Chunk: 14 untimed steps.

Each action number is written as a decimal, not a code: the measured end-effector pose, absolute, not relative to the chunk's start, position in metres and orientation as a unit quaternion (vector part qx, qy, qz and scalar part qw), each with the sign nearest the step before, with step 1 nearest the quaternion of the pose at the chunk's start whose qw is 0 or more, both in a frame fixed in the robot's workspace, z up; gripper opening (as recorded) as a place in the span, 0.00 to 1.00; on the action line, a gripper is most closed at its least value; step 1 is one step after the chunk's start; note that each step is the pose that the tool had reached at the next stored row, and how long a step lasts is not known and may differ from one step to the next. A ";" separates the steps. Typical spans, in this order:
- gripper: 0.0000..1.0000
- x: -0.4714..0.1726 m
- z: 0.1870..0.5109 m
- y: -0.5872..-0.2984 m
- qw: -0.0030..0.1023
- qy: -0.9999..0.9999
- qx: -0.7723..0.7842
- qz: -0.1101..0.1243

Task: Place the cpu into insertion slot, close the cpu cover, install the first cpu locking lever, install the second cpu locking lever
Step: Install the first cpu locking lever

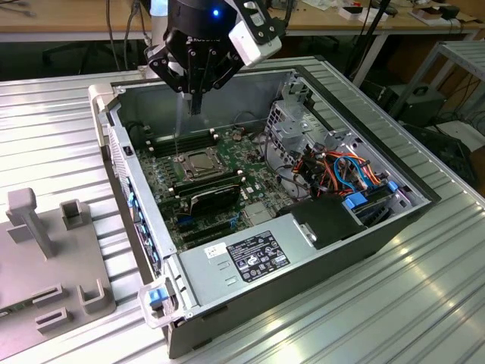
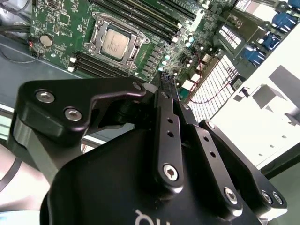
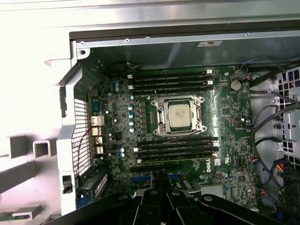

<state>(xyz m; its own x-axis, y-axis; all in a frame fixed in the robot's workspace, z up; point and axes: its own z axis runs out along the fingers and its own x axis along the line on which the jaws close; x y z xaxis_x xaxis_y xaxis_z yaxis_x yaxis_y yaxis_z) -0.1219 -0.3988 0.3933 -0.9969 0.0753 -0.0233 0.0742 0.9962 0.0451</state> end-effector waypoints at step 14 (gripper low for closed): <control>0.11 -0.124 0.370 -0.394 0.013 0.999 0.028 0.022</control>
<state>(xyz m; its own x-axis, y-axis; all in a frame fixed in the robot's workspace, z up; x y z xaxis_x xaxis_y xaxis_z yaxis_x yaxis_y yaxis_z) -0.1244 -0.3943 0.3698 -0.9981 0.0569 -0.0239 0.0558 0.9974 0.0454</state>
